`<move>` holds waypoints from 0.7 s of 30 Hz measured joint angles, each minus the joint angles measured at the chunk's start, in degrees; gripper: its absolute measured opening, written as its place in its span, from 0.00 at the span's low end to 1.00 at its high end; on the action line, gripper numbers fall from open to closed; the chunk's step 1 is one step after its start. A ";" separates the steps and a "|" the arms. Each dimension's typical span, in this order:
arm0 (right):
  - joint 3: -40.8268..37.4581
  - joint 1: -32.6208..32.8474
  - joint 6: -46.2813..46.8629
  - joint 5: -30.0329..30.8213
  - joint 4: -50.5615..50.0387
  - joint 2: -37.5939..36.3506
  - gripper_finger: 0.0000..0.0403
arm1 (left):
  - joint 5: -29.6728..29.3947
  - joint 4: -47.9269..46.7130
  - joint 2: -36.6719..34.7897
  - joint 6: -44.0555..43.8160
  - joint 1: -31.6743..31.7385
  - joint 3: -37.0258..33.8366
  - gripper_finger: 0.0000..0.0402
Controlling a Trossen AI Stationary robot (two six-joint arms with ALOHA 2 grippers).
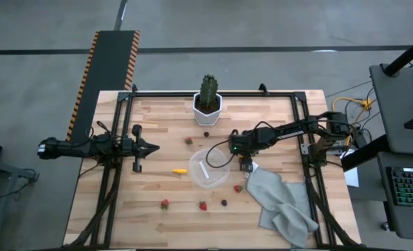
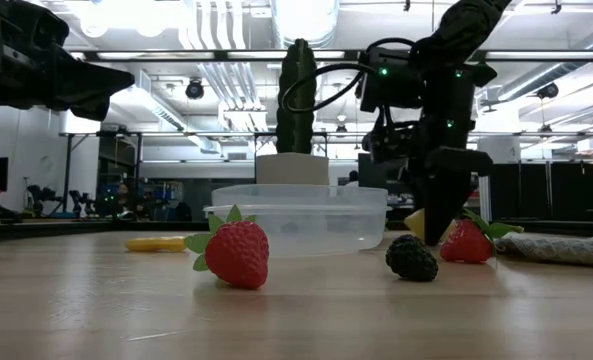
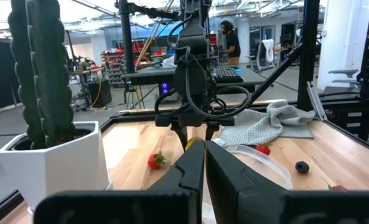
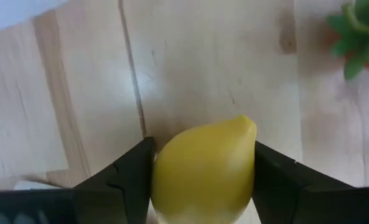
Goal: Pick and placing Produce into tupperware
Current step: Put the yellow lemon into the transparent container
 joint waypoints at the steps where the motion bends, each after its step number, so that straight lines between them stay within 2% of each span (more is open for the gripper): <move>1: 0.33 -0.01 0.69 0.13 -1.11 0.00 0.50 | 0.00 0.00 0.01 0.00 0.01 0.00 0.00; 14: 11.59 1.60 1.33 -0.46 -4.88 -0.57 0.50 | -0.02 0.00 0.01 0.00 0.01 0.00 0.00; 21: 17.24 3.70 1.03 -0.47 -2.93 -0.57 0.50 | -0.01 0.00 0.00 0.00 0.00 0.00 0.00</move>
